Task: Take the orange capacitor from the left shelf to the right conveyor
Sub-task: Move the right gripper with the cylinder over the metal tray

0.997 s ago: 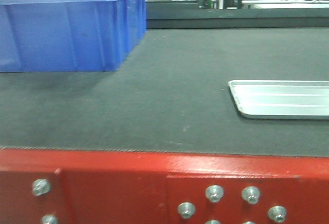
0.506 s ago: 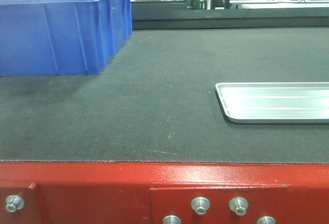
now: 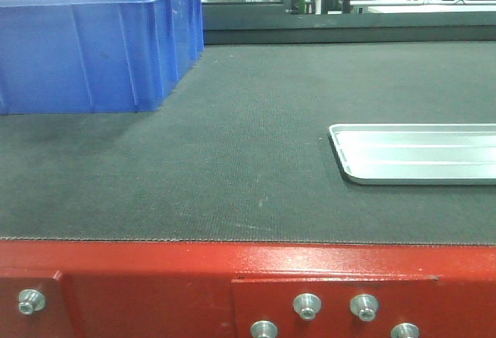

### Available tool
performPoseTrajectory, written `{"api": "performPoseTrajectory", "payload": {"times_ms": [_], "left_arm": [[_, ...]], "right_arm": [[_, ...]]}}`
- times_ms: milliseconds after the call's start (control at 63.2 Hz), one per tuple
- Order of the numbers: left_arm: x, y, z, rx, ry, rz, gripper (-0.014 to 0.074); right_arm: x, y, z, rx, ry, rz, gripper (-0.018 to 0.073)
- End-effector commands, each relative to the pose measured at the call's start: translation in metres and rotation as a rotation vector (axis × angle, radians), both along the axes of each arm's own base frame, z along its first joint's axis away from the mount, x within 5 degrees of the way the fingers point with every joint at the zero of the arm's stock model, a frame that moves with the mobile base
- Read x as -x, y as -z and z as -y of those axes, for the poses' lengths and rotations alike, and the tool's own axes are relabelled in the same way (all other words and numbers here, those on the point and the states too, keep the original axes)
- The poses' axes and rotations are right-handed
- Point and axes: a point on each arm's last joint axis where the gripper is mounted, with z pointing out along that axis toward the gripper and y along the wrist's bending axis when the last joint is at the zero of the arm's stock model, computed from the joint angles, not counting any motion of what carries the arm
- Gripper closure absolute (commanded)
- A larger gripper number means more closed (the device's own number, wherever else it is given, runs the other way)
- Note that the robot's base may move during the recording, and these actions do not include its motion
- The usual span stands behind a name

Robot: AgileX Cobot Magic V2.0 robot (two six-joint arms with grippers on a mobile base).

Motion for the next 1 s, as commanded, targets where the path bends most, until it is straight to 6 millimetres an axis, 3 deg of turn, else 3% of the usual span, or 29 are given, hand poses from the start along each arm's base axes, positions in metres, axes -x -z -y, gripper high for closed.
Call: {"api": "performPoseTrajectory", "payload": {"times_ms": [0, 237, 348, 490, 696, 981], "left_arm": [[0.001, -0.010, -0.001, 0.009, -0.006, 0.104, 0.0723], [0.001, -0.010, -0.001, 0.009, -0.006, 0.104, 0.0723], [0.001, -0.010, -0.001, 0.009, -0.006, 0.104, 0.0723], [0.001, -0.010, -0.001, 0.009, -0.006, 0.104, 0.0723], [0.001, -0.010, -0.001, 0.009, -0.006, 0.104, 0.0723], [0.001, -0.010, -0.001, 0.009, -0.006, 0.104, 0.0723]], "right_arm": [[0.000, -0.017, 0.000, 0.020, 0.007, 0.102, 0.0441], [-0.010, -0.027, 0.000, 0.022, 0.001, 0.133, 0.0441], [-0.039, -0.038, -0.003, 0.022, -0.043, 0.109, 0.0441], [-0.095, -0.037, -0.014, 0.023, -0.133, 0.053, 0.0441], [-0.162, -0.013, -0.031, 0.021, -0.192, 0.050, 0.0441], [-0.197, 0.051, -0.037, 0.013, -0.212, 0.005, 0.0441]]}}
